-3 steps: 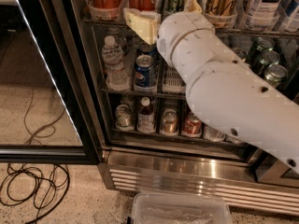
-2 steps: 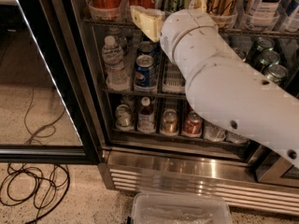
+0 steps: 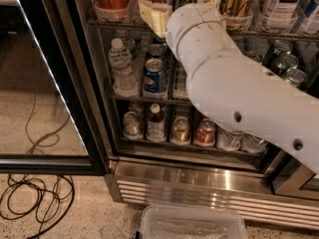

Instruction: Pick green can from top shelf of fridge

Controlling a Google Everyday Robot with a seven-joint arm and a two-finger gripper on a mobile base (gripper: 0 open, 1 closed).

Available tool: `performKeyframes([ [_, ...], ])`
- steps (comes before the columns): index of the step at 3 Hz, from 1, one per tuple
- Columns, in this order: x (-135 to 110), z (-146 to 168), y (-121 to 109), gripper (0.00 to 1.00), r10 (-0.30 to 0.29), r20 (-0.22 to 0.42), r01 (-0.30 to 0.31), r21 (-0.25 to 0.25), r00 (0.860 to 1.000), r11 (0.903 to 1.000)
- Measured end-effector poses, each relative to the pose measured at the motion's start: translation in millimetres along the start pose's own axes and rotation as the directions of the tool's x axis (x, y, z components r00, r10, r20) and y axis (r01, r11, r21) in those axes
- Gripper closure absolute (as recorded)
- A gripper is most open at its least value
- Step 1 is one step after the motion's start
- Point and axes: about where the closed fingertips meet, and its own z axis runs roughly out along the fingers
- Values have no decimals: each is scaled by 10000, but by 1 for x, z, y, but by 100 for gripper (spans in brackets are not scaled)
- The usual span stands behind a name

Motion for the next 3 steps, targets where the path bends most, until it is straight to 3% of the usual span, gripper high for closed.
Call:
performKeyframes([
  [3,-3,3,-13,22,-254,-134,268,1221,9996,9922],
])
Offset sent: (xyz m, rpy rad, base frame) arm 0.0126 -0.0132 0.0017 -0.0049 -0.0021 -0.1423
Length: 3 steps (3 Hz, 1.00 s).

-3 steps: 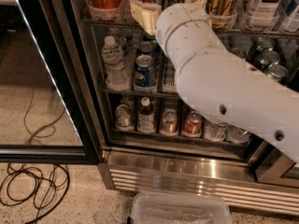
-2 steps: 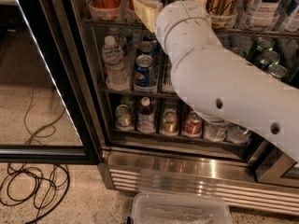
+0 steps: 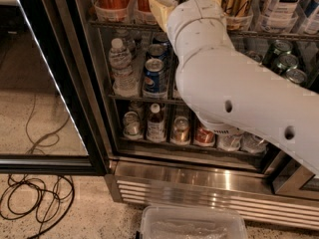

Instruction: Pick green can from top shelf of fridge

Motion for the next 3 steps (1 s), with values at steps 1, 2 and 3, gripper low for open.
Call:
performKeyframes([
  [1,1,0,-2,24,11,-42,-10,212,10000,9998],
  [2,2,1,-3,26,21,-104,-18,283,9999,9996],
  [3,4,2,-4,33,35,-166,-29,385,9999,9993],
])
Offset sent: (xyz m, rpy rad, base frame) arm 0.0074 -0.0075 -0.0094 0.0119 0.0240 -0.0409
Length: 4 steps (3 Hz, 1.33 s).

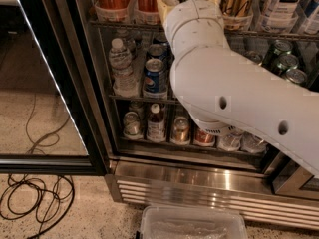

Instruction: Pick green can from top shelf of fridge

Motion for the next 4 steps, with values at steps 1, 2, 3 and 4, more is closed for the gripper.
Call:
performKeyframes([
  [1,2,0,-3,32,1,-53,0,154,10000,9999],
  [2,6,1,-8,34,43,-176,-36,379,9998,9993],
  [3,8,9,-9,34,107,-222,-99,318,9997,9994],
  [4,10,17,-9,34,142,-265,-136,215,9995,9997],
])
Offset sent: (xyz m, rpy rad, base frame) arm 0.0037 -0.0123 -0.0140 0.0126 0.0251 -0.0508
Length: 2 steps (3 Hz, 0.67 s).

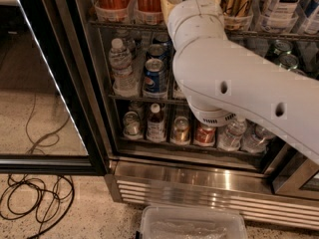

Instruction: Pick green can from top shelf of fridge

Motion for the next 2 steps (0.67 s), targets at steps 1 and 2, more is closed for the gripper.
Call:
performKeyframes([
  [1,4,6,-3,36,18,-90,-17,61,10000,10000],
  [2,8,10,-9,36,11,-141,-8,220,9999,9998],
])
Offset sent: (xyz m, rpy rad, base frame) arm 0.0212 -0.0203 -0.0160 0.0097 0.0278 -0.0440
